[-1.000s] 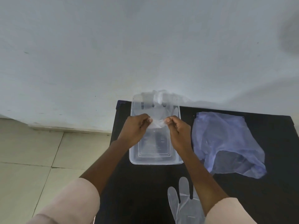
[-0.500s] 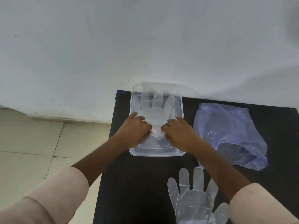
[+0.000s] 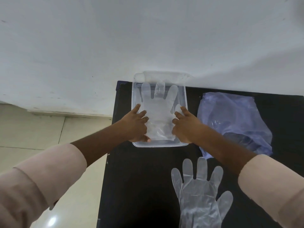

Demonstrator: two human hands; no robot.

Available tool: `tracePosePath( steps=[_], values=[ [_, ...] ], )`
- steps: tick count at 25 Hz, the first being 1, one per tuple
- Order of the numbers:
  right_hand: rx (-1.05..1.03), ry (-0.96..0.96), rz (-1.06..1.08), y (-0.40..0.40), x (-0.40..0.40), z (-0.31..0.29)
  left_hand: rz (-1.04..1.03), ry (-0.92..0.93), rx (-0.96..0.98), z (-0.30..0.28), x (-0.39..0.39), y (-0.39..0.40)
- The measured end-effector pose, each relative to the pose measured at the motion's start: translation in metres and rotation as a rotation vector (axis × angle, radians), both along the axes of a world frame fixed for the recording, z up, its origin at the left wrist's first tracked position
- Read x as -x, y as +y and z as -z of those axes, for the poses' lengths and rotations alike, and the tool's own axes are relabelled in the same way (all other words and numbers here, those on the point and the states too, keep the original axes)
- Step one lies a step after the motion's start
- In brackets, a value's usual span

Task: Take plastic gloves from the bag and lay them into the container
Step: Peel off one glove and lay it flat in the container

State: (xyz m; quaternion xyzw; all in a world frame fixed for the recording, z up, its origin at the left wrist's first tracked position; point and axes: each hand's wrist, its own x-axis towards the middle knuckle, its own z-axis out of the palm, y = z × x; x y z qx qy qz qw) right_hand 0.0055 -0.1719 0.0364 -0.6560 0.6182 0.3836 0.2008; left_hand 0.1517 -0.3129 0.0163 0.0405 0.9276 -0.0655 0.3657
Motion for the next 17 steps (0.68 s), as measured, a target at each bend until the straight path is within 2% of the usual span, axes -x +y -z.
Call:
tracePosePath(
  steps=[3, 5, 8, 11, 13, 15, 17],
  values=[
    [-0.005, 0.028, -0.004, 0.002, -0.002, 0.001, -0.013, -0.011, -0.011, -0.004, 0.002, -0.001],
    [0.065, -0.019, 0.020, 0.001, -0.002, -0.001, -0.059, 0.029, -0.072, -0.008, 0.004, -0.003],
    [0.306, -0.201, 0.161, 0.001, -0.002, -0.012, -0.318, 0.194, -0.364, -0.016, 0.007, -0.007],
    [0.652, -0.464, 0.469, 0.012, -0.002, -0.023, -0.729, 0.508, -0.750, -0.023, 0.008, -0.003],
    [0.886, -0.611, 0.699, 0.022, -0.003, -0.030, -0.963, 0.694, -0.921, -0.030, 0.011, 0.007],
    [0.986, -0.792, 1.001, 0.033, -0.002, -0.037, -1.154, 0.758, -1.064, -0.042, 0.017, 0.021],
    [1.010, -1.010, 1.293, 0.048, -0.001, -0.046, -1.254, 0.737, -1.202, -0.057, 0.022, 0.042]
  ],
)
